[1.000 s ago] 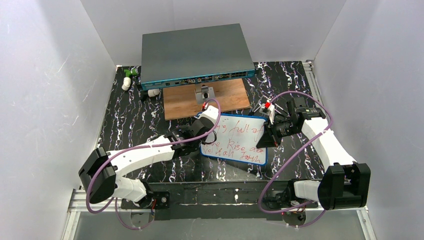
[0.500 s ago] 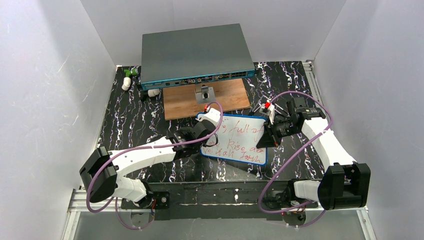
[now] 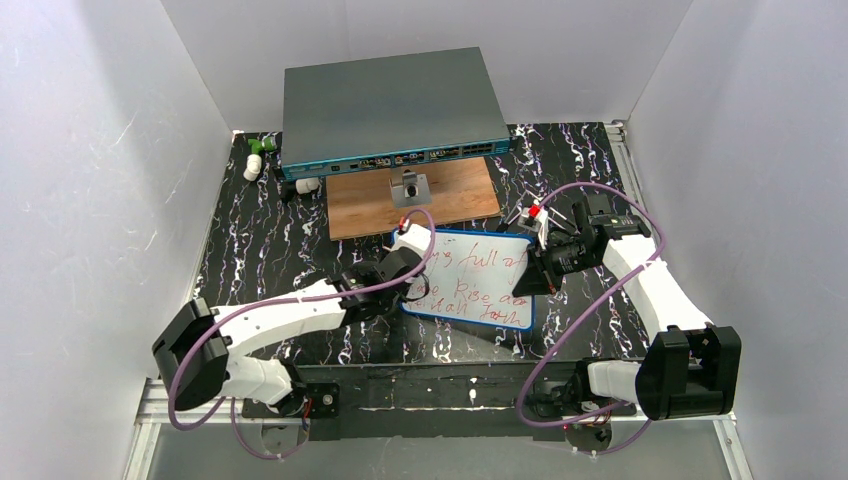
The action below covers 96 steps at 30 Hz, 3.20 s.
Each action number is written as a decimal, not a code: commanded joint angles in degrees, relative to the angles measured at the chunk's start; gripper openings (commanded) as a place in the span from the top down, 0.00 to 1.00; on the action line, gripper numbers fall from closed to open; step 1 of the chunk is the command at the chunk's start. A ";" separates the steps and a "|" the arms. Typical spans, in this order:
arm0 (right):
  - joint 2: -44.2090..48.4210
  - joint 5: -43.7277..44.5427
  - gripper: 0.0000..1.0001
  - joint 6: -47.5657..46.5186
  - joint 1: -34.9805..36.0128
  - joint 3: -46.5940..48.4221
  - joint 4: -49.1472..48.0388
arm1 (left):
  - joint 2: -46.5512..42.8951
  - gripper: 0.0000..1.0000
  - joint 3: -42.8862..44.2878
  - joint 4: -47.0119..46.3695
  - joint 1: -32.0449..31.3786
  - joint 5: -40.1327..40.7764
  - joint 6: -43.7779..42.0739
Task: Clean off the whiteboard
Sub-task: Erase the center of the board with the whiteboard.
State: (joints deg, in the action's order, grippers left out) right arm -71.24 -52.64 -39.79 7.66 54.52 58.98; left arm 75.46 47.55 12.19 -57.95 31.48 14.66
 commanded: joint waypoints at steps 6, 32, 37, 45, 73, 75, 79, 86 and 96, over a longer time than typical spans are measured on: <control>0.61 -2.54 0.99 -3.36 1.08 0.99 2.87 | -7.95 1.00 -5.31 -1.00 7.28 -7.10 8.77; 0.53 -2.71 0.99 -3.63 1.13 1.09 3.16 | -0.70 1.00 -5.10 3.51 5.45 -7.73 8.90; 0.58 -2.73 0.99 -3.63 1.13 1.07 3.13 | -2.08 1.00 -0.81 4.38 6.19 -4.95 5.99; 0.89 -2.73 0.99 -3.63 1.13 1.01 3.23 | -0.74 1.00 6.30 3.70 8.49 -7.20 1.22; 0.40 -2.73 0.99 -4.22 1.13 1.04 3.38 | -18.46 1.00 -9.16 -13.40 2.13 -10.63 -2.06; 0.40 -2.71 0.99 -4.24 1.13 1.08 3.41 | -17.87 1.00 -9.12 -13.81 2.14 -11.88 -2.10; 0.40 -2.73 0.99 -4.20 1.19 1.04 3.40 | -17.01 1.00 -9.96 -16.74 2.13 -15.07 -2.85; 0.56 -2.73 0.99 -4.24 1.13 1.04 3.49 | -14.19 1.00 -11.17 -20.28 2.10 -19.27 -3.32; 0.68 -2.74 0.99 -4.33 1.15 1.19 3.60 | -12.49 1.00 -11.21 -21.12 2.32 -19.20 -2.57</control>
State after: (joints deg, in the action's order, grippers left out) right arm -71.31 -52.82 -42.70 8.40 54.52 61.56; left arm 63.44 36.03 -7.44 -55.99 12.84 12.01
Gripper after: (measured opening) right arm 0.097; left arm 0.127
